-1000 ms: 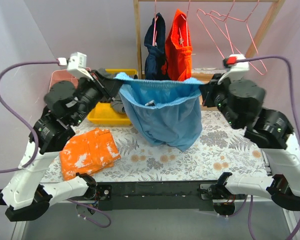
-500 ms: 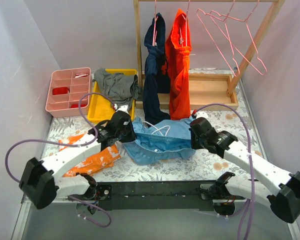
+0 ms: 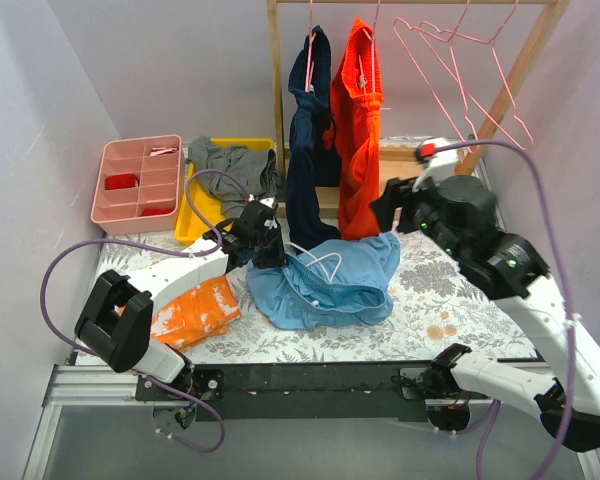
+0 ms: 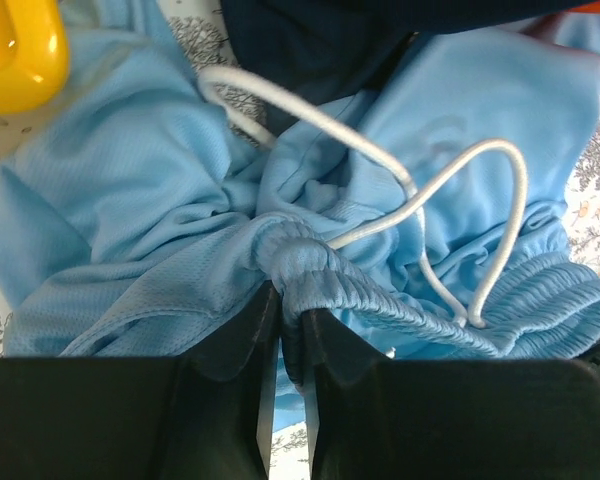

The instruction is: Place the shorts on the hanger

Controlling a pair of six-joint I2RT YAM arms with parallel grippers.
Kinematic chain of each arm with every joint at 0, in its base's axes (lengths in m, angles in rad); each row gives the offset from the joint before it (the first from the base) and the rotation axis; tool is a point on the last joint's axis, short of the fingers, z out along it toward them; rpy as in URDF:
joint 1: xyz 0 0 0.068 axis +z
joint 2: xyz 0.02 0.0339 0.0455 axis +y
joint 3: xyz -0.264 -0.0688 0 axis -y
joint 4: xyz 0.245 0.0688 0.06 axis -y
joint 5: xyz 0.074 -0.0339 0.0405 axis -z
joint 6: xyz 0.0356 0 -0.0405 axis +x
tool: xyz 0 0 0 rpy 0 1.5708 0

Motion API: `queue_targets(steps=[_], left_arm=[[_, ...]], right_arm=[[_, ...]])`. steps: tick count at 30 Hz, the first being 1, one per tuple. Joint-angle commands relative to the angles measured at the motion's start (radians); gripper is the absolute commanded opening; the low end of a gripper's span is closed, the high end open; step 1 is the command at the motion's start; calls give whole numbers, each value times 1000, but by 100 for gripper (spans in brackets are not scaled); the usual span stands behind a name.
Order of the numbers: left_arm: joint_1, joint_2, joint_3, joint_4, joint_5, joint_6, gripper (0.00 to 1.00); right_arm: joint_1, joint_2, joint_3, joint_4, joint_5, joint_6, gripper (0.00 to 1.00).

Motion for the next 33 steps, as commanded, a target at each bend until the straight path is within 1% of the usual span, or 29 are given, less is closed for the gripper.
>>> queue_targets(steps=[1, 2, 3, 4, 5, 6, 7, 8, 9, 10, 11, 12, 14, 15, 17, 18, 23, 26, 31, 32, 33], left_arm=[[6, 7, 60, 3, 58, 34, 13], [6, 11, 76, -5, 64, 37, 13], [6, 14, 83, -9, 71, 48, 16], [6, 21, 91, -14, 77, 53, 17], [6, 25, 103, -24, 83, 59, 17], [6, 27, 109, -31, 86, 67, 17], [6, 30, 113, -35, 89, 71, 17], [6, 30, 117, -40, 94, 74, 17], [6, 30, 119, -44, 95, 79, 17], [6, 30, 120, -51, 95, 88, 17], [6, 25, 120, -52, 98, 91, 18], [6, 24, 120, -52, 100, 96, 18], [8, 18, 120, -57, 106, 105, 18], [6, 16, 119, -57, 109, 108, 18], [8, 11, 119, -60, 115, 116, 18], [6, 8, 116, -58, 120, 117, 18], [8, -7, 103, -52, 121, 136, 19], [8, -15, 102, -49, 127, 139, 19], [8, -21, 100, -48, 132, 143, 19], [8, -22, 97, -48, 134, 143, 19], [8, -24, 99, -46, 135, 142, 19]], right_arm=[[-5, -35, 144, 80, 230, -184, 72], [-8, 3, 200, 109, 272, -216, 73], [-31, 29, 234, 120, 282, -244, 73], [-49, 60, 266, 126, 282, -295, 73], [-72, 122, 343, 120, 244, -308, 73], [-139, 152, 378, 113, 207, -311, 74], [-176, 199, 407, 111, 167, -311, 74], [-216, 218, 432, 122, 90, -307, 74], [-293, 235, 463, 128, 57, -301, 74], [-330, 268, 480, 131, 26, -296, 74], [-368, 285, 490, 134, -53, -284, 74], [-432, 301, 507, 142, -90, -279, 73], [-480, 331, 512, 154, -170, -278, 74], [-520, 341, 518, 157, -187, -279, 74], [-557, 350, 518, 166, -218, -281, 74], [-594, 351, 520, 169, -262, -285, 75], [-654, 367, 550, 147, -325, -317, 76], [-669, 385, 567, 131, -324, -333, 76], [-672, 419, 556, 153, -356, -331, 76], [-701, 429, 563, 157, -365, -331, 75], [-704, 440, 564, 163, -373, -331, 74]])
